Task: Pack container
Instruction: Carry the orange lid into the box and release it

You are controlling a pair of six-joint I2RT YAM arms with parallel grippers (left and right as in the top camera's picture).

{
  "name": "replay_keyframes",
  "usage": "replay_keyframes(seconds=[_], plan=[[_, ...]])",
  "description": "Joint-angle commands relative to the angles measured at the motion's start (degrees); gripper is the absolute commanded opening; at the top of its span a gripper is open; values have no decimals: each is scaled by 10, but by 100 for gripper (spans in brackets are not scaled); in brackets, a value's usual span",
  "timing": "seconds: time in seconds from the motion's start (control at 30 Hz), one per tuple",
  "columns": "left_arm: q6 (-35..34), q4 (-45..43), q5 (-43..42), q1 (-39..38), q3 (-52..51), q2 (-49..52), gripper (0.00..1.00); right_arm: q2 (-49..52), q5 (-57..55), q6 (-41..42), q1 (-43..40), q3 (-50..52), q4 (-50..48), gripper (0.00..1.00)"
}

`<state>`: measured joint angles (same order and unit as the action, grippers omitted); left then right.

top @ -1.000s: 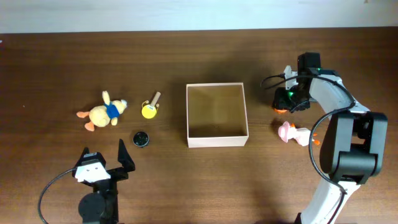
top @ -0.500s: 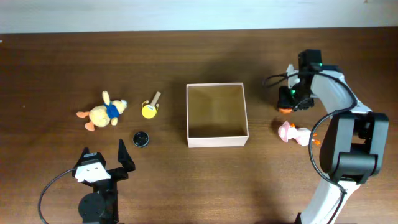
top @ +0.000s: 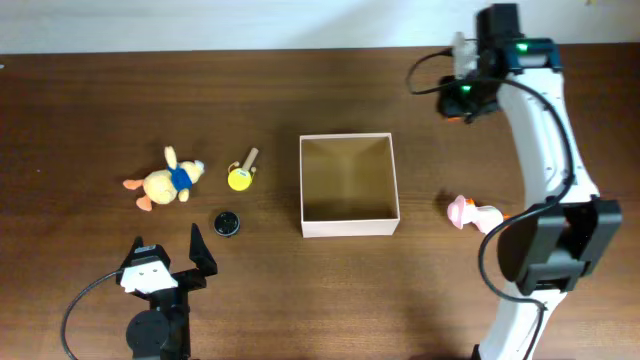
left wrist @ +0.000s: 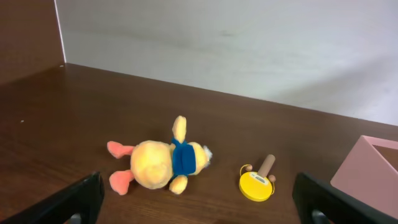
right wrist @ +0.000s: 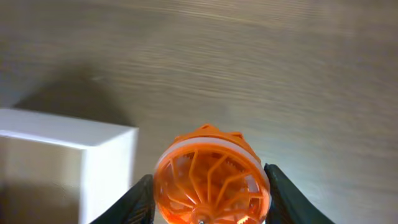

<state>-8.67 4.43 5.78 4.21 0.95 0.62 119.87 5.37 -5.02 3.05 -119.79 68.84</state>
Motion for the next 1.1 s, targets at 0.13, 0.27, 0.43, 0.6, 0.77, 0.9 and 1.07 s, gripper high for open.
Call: replay_keyframes(seconds=[0.13,0.27,0.43,0.6,0.77,0.9,1.07], plan=[[-4,-1,-2,1,-4,-2,99,-2,-17,-5,122,-17,9,42],[-4,-1,-2,1,-4,-2,99,-2,-31,-5,162,-8,8,42],[-4,-1,-2,1,-4,-2,99,-2,-31,-5,176,45,-9,41],[-4,-1,-2,1,-4,-2,99,-2,-31,-5,176,91,-23,41],[-4,-1,-2,1,-4,-2,99,-2,-31,-5,176,131,-47,41],[-4,-2,-2,1,-4,-2,99,-2,-31,-5,176,159,-67,41],[-4,-1,-2,1,-4,-2,99,-2,-31,-5,176,163,-85,41]])
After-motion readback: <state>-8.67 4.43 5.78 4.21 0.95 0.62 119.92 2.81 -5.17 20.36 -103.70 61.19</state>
